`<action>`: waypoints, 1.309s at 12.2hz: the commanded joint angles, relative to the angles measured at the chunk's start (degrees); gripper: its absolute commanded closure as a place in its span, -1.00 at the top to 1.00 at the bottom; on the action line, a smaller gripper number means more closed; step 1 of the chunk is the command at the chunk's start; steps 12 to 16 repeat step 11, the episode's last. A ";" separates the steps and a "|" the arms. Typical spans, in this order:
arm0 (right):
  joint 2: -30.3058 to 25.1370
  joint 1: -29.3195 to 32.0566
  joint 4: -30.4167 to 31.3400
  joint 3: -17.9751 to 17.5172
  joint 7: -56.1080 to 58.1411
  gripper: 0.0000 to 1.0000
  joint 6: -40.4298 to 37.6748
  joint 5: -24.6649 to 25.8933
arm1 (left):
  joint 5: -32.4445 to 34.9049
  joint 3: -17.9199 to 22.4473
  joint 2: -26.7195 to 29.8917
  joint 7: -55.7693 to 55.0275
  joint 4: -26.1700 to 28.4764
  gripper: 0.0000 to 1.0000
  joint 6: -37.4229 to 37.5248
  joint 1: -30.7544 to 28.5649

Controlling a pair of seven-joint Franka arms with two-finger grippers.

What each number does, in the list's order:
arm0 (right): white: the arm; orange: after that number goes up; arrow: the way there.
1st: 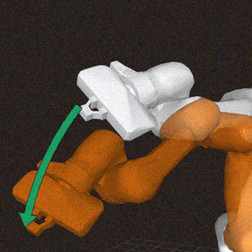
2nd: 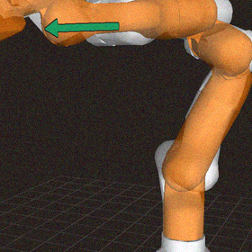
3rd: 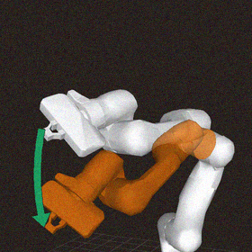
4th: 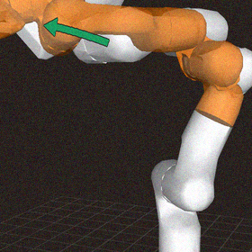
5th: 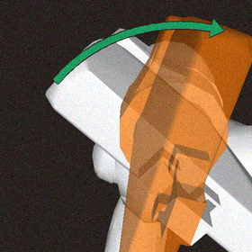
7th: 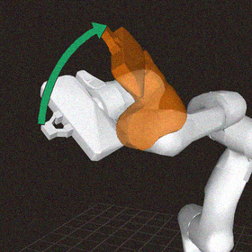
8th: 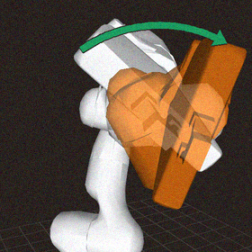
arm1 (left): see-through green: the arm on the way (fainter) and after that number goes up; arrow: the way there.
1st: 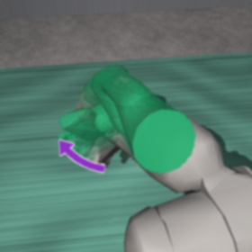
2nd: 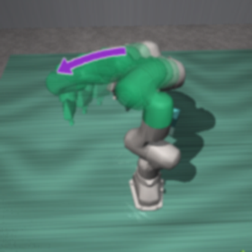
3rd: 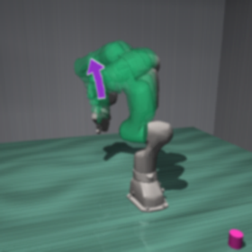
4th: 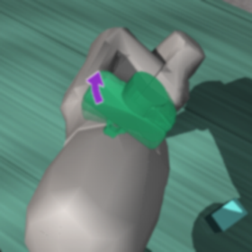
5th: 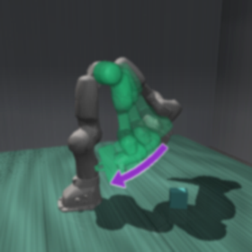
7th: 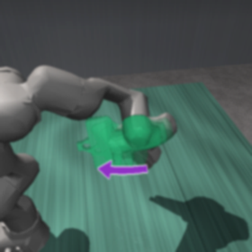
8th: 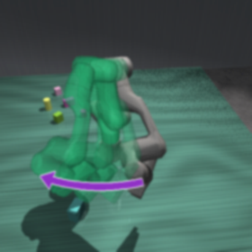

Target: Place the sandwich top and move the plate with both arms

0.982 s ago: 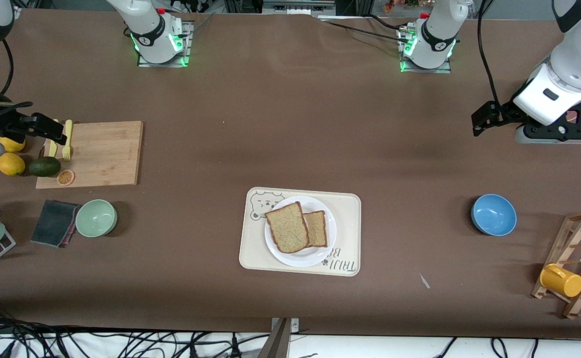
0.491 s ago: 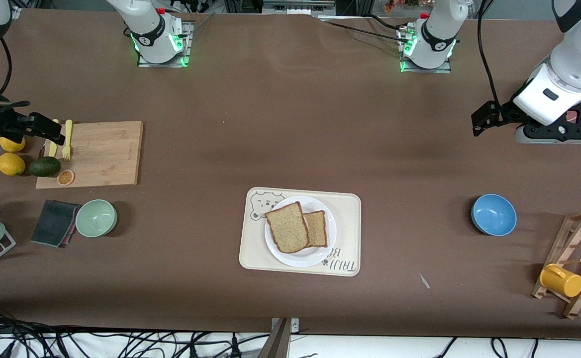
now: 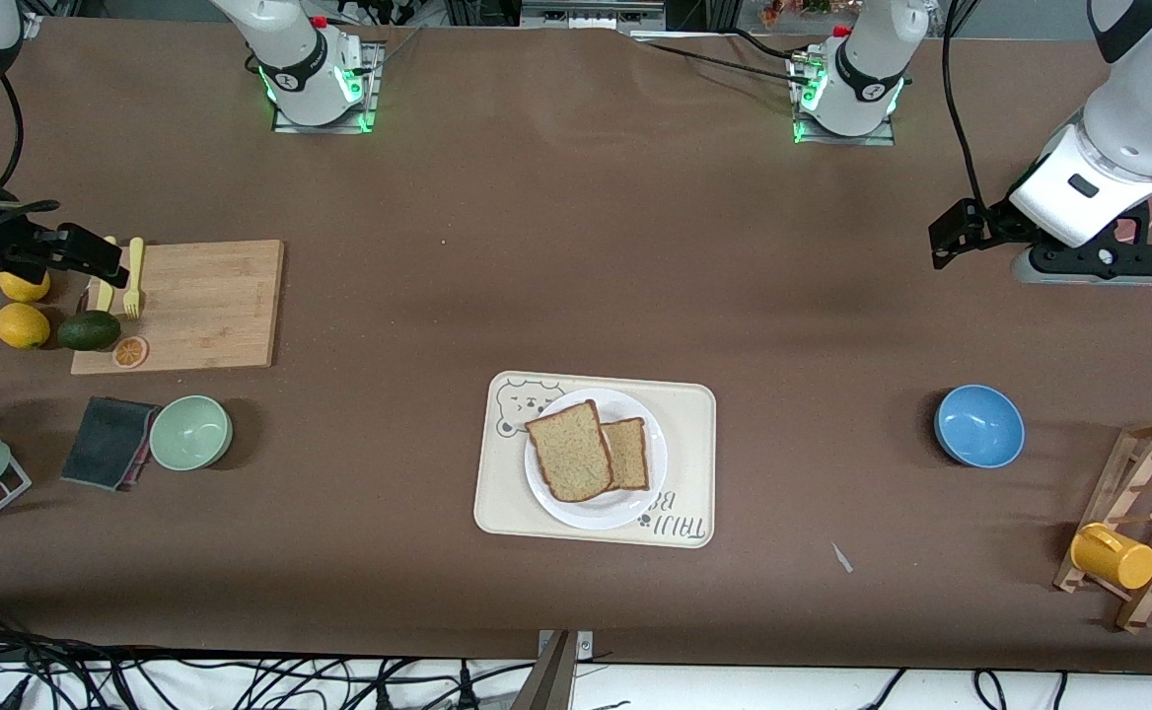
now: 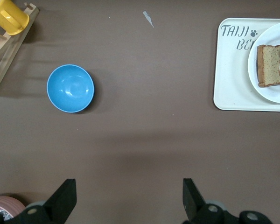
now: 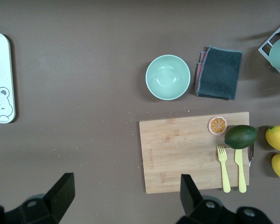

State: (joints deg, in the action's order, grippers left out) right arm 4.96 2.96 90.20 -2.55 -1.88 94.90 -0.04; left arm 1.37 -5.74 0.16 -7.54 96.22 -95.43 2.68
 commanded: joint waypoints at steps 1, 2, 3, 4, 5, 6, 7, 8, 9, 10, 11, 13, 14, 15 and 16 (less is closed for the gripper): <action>0.66 0.38 -1.52 -0.17 -0.15 1.00 -0.94 -0.22 | -1.02 0.29 0.10 0.77 -0.25 1.00 -0.02 0.05; 0.75 0.21 -1.44 -0.17 -0.23 1.00 -1.12 -0.31 | -1.02 0.29 0.10 0.68 -0.25 1.00 -0.02 0.22; 1.36 -0.05 -1.43 -0.26 -0.23 1.00 -1.12 -0.31 | -1.02 0.29 0.10 0.68 -0.25 1.00 -0.02 0.22; 1.54 -0.14 -1.43 -0.35 -0.15 1.00 -1.12 -0.31 | -1.02 0.29 0.10 0.68 -0.25 1.00 -0.02 0.22; 1.89 -0.06 -1.43 -0.35 -0.06 1.00 -1.12 -0.40 | -1.02 0.29 0.10 0.68 -0.25 1.00 -0.02 0.22; 1.89 -0.06 -1.43 -0.35 -0.23 1.00 -1.12 -0.31 | -1.02 0.29 0.10 0.68 -0.25 1.00 -0.02 0.14; 1.89 -0.06 -1.52 -0.35 0.38 1.00 -1.03 -0.31 | -1.02 0.29 0.10 0.68 -0.25 1.00 -0.02 0.22; 1.89 0.12 -1.52 -0.26 0.56 1.00 -1.12 -0.31 | -1.02 0.29 0.10 0.68 -0.25 1.00 -0.02 0.22; 1.72 0.29 -1.52 -0.17 0.82 1.00 -1.12 -0.31 | -1.02 0.29 0.10 0.68 -0.25 1.00 -0.02 0.14; 1.63 0.29 -1.52 -0.09 0.91 1.00 -1.12 -0.31 | -1.02 0.29 0.10 0.68 -0.25 1.00 -0.02 0.22; 1.63 0.29 -1.52 -0.09 1.17 1.00 -1.12 -0.31 | -1.02 0.29 0.10 0.77 -0.25 1.00 -0.02 0.14; 1.63 0.29 -1.52 -0.09 1.17 1.00 -1.12 -0.31 | -1.02 0.29 0.10 0.77 -0.25 1.00 -0.02 0.14; 1.63 0.29 -1.52 -0.09 1.17 1.00 -1.12 -0.31 | -1.02 0.29 0.10 0.77 -0.25 1.00 -0.02 0.14; 1.63 0.29 -1.52 -0.09 1.17 1.00 -1.12 -0.31 | -1.02 0.29 0.10 0.77 -0.25 1.00 -0.02 0.14; 1.63 0.29 -1.52 -0.09 1.17 1.00 -1.12 -0.31 | -1.02 0.29 0.10 0.77 -0.25 1.00 -0.02 0.14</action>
